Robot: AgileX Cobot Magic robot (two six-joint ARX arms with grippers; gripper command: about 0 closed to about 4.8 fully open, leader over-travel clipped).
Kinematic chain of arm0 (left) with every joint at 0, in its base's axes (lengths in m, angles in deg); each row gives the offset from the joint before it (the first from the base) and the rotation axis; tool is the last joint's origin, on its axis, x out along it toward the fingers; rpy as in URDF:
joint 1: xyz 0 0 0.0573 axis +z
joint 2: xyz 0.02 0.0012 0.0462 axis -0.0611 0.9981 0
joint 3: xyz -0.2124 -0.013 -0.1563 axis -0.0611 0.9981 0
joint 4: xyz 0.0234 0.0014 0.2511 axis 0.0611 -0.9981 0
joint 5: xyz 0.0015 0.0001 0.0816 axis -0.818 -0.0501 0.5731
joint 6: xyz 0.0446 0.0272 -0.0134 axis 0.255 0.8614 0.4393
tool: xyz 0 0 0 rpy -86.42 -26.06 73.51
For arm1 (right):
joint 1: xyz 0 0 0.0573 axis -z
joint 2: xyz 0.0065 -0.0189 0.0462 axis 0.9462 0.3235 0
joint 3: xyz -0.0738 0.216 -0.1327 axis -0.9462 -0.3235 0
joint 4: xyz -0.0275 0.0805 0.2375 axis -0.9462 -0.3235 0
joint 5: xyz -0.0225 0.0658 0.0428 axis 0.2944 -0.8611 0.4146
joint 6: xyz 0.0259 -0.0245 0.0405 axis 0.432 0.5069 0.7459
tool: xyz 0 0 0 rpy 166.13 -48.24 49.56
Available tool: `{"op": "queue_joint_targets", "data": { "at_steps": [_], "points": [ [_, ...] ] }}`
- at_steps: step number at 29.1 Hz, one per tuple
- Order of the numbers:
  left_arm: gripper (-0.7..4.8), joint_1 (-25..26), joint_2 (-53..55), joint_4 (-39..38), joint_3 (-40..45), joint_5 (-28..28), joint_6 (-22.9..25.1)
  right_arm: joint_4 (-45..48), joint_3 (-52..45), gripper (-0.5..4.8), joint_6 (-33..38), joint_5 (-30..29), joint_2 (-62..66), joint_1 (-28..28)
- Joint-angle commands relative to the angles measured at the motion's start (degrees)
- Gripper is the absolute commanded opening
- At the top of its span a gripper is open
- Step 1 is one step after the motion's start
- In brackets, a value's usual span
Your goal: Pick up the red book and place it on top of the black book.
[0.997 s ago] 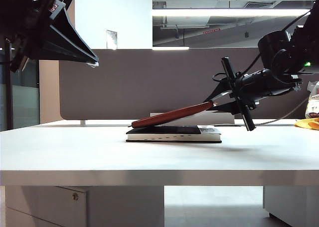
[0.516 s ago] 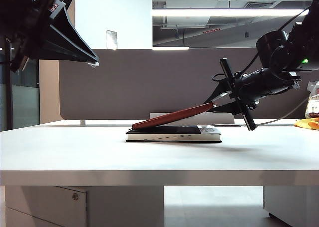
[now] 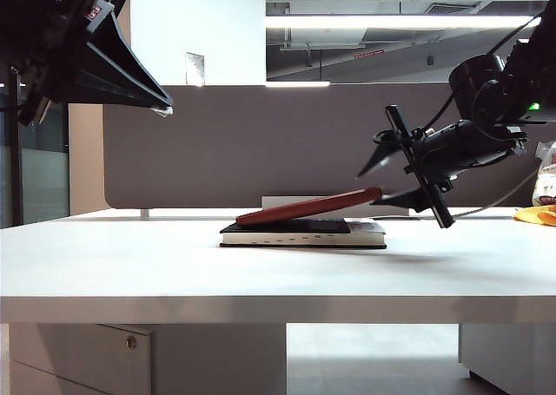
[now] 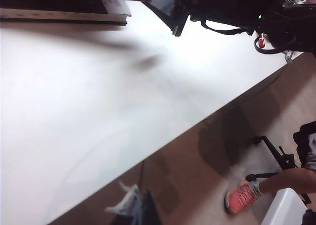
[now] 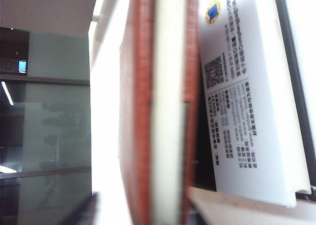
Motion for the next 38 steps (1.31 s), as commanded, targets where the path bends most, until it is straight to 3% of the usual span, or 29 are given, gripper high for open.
{"op": "queue_joint_targets", "data": {
  "at_steps": [1,6,13,20,27,38],
  "points": [
    [-0.06,-0.1,-0.1,0.5,-0.5,-1.5,-0.2,1.5,0.3,2.75,-1.4,0.6,-0.4,0.2],
    [-0.06,-0.1,-0.1,0.5,-0.5,-1.7,-0.2,0.4,1.2,2.74,-4.2,1.3,-0.4,0.2],
    [-0.06,-0.1,-0.2,0.5,-0.5,-1.7,-0.1,-11.5,7.8,2.74,-13.7,2.7,-0.4,0.2],
    [-0.06,-0.1,-0.2,0.5,-0.5,-1.7,-0.1,-12.9,9.6,2.74,-14.3,3.3,-0.4,0.2],
    [-0.06,-0.1,-0.2,0.6,-0.5,-1.7,-0.1,-21.3,9.6,2.74,-22.6,6.2,-0.4,0.2],
    [-0.06,-0.1,-0.2,0.7,-0.5,-1.7,-0.2,-22.3,9.6,2.74,-25.3,7.5,-0.4,0.1]
  ]
}}
